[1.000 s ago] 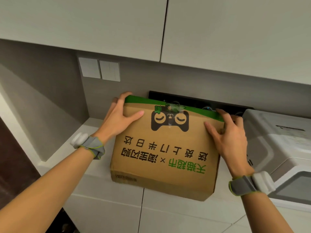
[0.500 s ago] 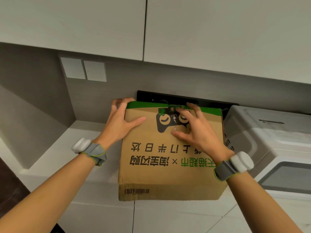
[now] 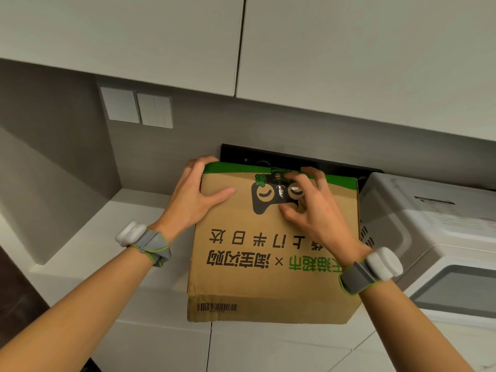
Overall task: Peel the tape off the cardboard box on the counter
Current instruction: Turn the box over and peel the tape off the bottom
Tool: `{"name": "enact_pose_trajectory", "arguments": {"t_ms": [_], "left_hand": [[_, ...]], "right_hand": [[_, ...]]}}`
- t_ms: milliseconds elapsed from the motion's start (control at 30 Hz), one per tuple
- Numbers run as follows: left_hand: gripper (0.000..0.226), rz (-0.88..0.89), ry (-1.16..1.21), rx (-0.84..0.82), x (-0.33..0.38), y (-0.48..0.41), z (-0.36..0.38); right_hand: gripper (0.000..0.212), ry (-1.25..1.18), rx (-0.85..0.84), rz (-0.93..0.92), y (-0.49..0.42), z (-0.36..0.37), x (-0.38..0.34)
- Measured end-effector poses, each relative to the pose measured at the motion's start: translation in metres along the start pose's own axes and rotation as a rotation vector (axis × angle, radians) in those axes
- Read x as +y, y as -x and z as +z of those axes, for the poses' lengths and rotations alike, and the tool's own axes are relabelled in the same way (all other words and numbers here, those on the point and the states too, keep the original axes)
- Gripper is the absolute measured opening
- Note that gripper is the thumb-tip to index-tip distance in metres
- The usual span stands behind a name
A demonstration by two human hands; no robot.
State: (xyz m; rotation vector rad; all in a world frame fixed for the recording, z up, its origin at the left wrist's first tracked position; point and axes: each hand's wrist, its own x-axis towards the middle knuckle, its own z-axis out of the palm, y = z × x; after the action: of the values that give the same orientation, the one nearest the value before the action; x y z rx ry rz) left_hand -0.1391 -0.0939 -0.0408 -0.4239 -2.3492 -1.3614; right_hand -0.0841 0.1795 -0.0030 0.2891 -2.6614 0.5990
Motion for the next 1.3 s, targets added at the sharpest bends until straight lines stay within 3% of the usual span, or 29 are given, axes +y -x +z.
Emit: {"name": "enact_pose_trajectory", "arguments": {"t_ms": [300, 667, 1000, 1167, 1300], "left_hand": [[0.069, 0.024, 0.009, 0.002, -0.0018, 0.0011, 0.0011], [0.07, 0.029, 0.013, 0.01, -0.003, 0.002, 0.0004], [0.069, 0.038, 0.019, 0.013, -0.0025, 0.0026, 0.0012], [0.068, 0.049, 0.029, 0.019, -0.0021, 0.0032, 0.0008], [0.068, 0.047, 0.026, 0.018, -0.0021, 0.0029, 0.0006]], "right_hand": [[0.079, -0.051, 0.021, 0.005, -0.0007, 0.0004, 0.0039], [0.078, -0.03, 0.012, -0.01, -0.0019, 0.0016, 0.0062], [0.063, -0.043, 0.044, -0.038, 0.0, 0.0013, 0.0064], [0.08, -0.038, -0.006, -0.025, 0.0012, 0.0007, 0.0083], [0.078, -0.043, -0.005, -0.025, 0.0006, 0.0015, 0.0074]]}}
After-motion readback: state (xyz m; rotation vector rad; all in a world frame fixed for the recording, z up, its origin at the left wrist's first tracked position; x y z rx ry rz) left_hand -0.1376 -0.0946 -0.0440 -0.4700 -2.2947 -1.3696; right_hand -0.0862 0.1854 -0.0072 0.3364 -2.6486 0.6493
